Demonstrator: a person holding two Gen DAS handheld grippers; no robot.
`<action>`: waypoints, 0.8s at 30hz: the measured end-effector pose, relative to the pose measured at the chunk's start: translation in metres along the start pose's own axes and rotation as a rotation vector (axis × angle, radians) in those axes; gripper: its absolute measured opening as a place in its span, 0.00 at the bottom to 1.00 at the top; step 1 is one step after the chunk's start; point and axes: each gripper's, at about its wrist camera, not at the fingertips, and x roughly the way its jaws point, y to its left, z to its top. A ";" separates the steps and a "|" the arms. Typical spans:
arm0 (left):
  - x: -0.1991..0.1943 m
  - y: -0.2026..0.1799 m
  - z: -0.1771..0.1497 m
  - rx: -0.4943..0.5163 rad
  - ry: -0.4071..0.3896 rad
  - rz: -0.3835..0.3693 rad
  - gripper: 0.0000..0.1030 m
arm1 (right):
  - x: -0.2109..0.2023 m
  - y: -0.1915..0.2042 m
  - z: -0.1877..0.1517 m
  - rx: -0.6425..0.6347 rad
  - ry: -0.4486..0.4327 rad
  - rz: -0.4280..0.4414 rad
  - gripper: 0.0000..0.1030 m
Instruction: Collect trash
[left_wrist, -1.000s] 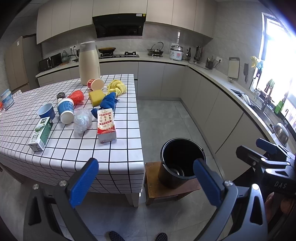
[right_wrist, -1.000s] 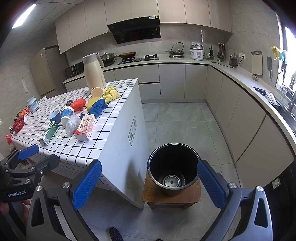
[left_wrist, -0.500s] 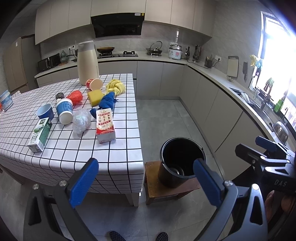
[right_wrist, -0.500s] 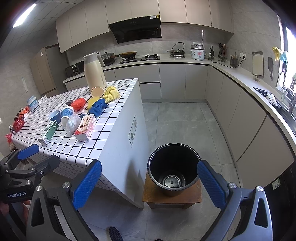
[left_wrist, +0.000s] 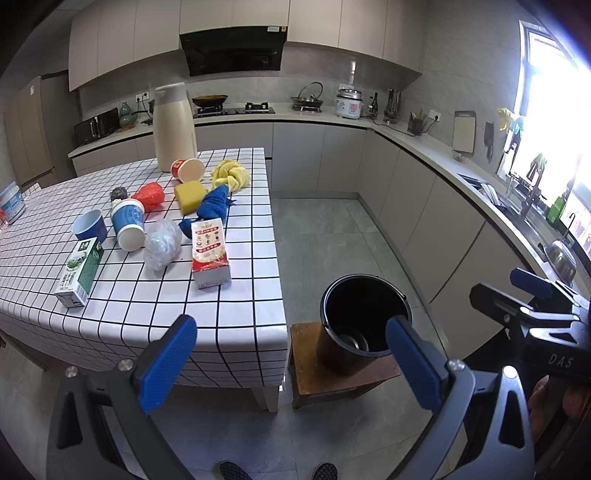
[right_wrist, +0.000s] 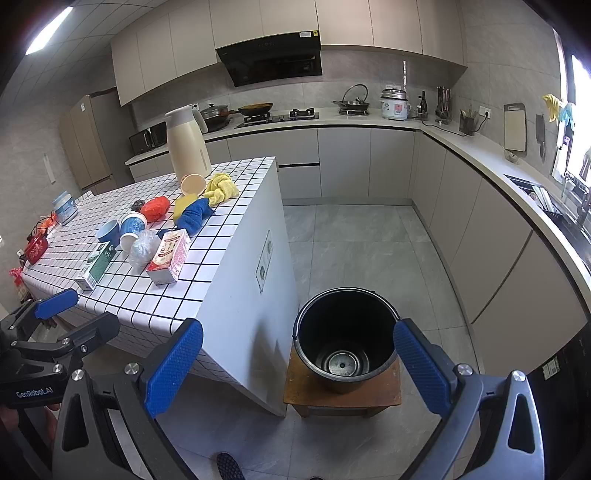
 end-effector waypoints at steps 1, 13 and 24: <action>0.000 0.001 0.000 -0.001 0.001 0.000 1.00 | 0.001 0.000 0.001 0.000 0.000 0.001 1.00; 0.001 0.004 0.000 -0.008 0.004 0.000 1.00 | 0.001 0.000 0.002 -0.001 0.002 0.001 1.00; 0.001 0.005 0.000 -0.011 0.005 -0.002 1.00 | 0.005 0.004 0.004 -0.008 0.006 0.002 1.00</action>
